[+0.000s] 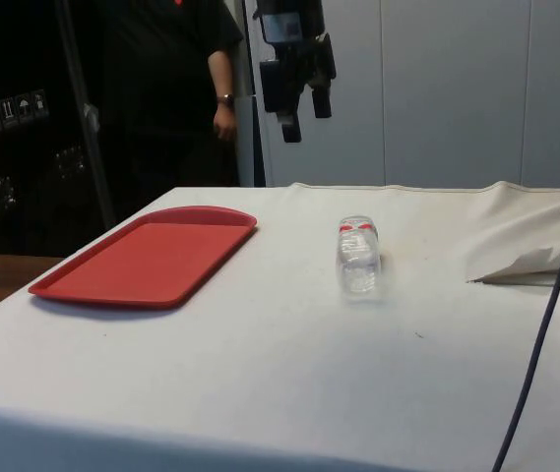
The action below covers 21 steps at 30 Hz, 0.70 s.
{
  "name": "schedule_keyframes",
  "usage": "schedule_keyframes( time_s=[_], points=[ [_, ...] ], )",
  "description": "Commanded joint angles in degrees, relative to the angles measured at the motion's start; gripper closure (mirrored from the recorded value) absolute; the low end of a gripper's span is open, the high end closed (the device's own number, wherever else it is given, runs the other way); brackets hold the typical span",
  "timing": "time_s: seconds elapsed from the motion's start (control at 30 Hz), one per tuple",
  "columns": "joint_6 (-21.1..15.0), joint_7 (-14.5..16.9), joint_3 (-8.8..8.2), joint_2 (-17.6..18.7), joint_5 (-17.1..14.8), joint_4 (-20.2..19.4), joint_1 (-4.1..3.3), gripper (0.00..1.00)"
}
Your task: Place the bottle upright on the tray.
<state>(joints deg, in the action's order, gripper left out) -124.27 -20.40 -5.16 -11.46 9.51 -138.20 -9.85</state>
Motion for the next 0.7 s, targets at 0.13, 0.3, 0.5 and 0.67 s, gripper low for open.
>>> schedule_keyframes(
  time_s=[0.13, 0.3, 0.5, 0.67],
  points=[
    [-1.66, -2.06, 0.0, -0.34, 1.55, -1.49, 0.63, 0.0],
    [-2.06, -3.32, 0.0, 0.06, 1.6, -1.78, 0.97, 0.0],
    [-2.23, -4.87, -0.06, 0.52, 1.49, -1.83, 1.2, 0.0],
    [-2.52, -6.07, -0.17, 0.86, 1.55, -2.06, 1.66, 0.0]
  ],
)
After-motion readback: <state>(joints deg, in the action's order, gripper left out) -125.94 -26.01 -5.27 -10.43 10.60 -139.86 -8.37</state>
